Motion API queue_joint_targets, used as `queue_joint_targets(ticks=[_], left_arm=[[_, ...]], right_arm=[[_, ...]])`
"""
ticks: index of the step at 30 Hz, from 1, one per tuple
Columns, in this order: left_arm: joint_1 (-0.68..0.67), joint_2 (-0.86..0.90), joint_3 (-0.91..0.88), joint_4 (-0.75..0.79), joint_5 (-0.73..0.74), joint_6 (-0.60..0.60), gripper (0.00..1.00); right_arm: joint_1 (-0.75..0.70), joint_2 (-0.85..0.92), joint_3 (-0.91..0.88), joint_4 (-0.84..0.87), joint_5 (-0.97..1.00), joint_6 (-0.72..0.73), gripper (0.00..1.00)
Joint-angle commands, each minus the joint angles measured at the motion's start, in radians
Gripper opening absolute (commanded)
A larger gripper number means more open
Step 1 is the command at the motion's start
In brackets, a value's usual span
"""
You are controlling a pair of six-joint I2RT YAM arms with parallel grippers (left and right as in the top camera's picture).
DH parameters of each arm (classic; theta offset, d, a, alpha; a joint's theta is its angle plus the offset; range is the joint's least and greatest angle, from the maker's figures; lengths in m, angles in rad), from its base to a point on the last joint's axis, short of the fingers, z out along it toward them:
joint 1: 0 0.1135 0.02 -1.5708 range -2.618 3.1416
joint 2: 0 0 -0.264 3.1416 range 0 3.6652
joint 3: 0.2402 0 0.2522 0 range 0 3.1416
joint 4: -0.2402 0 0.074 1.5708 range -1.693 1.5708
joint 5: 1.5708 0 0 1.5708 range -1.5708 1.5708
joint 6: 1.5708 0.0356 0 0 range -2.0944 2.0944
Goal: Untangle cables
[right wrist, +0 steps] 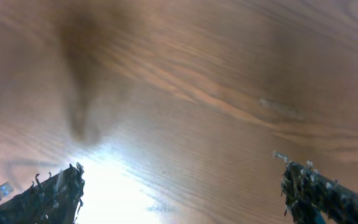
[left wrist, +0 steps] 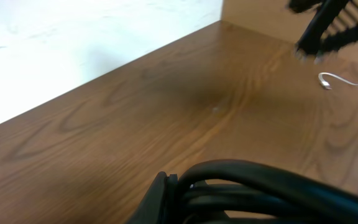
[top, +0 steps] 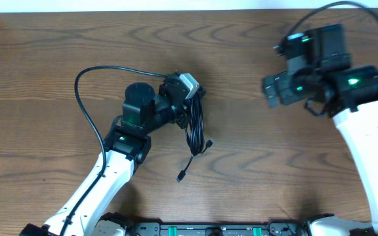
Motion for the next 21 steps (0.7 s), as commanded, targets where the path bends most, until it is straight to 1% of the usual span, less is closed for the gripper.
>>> queue_joint_targets(ticks=[1, 6, 8, 9, 11, 13, 14, 15, 16, 19, 20, 21], left_arm=[[-0.003, 0.002, 0.017, 0.003, 0.087, -0.003, 0.07], [-0.002, 0.002, 0.017, 0.003, 0.160, -0.001, 0.07], [0.002, 0.002, 0.017, 0.007, 0.126, 0.029, 0.07], [0.005, 0.002, 0.017, 0.006, 0.048, 0.040, 0.07], [0.005, 0.002, 0.017, 0.001, -0.163, 0.043, 0.07], [0.005, 0.002, 0.017, -0.009, -0.338, 0.090, 0.07], [0.005, 0.003, 0.017, -0.012, -0.407, 0.109, 0.07], [0.005, 0.003, 0.017, -0.013, -0.445, 0.121, 0.07], [0.005, 0.005, 0.017, -0.016, -0.543, 0.145, 0.07], [0.005, 0.011, 0.017, -0.017, -0.732, 0.160, 0.07], [0.005, 0.013, 0.017, -0.018, -0.788, 0.161, 0.07], [0.005, 0.013, 0.017, -0.021, -0.803, 0.162, 0.07]], right_arm=[[0.138, -0.003, -0.058, 0.026, 0.064, -0.006, 0.99], [0.242, -0.003, -0.150, 0.098, 0.058, 0.024, 0.99], [0.279, -0.003, -0.153, 0.105, 0.064, 0.026, 0.99], [0.301, -0.005, -0.153, 0.116, 0.076, 0.034, 0.99], [0.332, -0.011, -0.153, 0.134, 0.105, 0.051, 0.99], [0.346, -0.015, -0.153, 0.149, 0.116, 0.053, 0.99], [0.347, -0.016, -0.153, 0.153, 0.116, 0.053, 0.99], [0.347, -0.016, -0.153, 0.156, 0.116, 0.053, 0.99], [0.347, -0.016, -0.153, 0.161, 0.116, 0.060, 0.99], [0.347, -0.016, -0.153, 0.175, 0.116, 0.076, 0.99], [0.347, -0.016, -0.153, 0.175, 0.116, 0.079, 0.99], [0.347, -0.016, -0.153, 0.175, 0.116, 0.079, 0.99]])
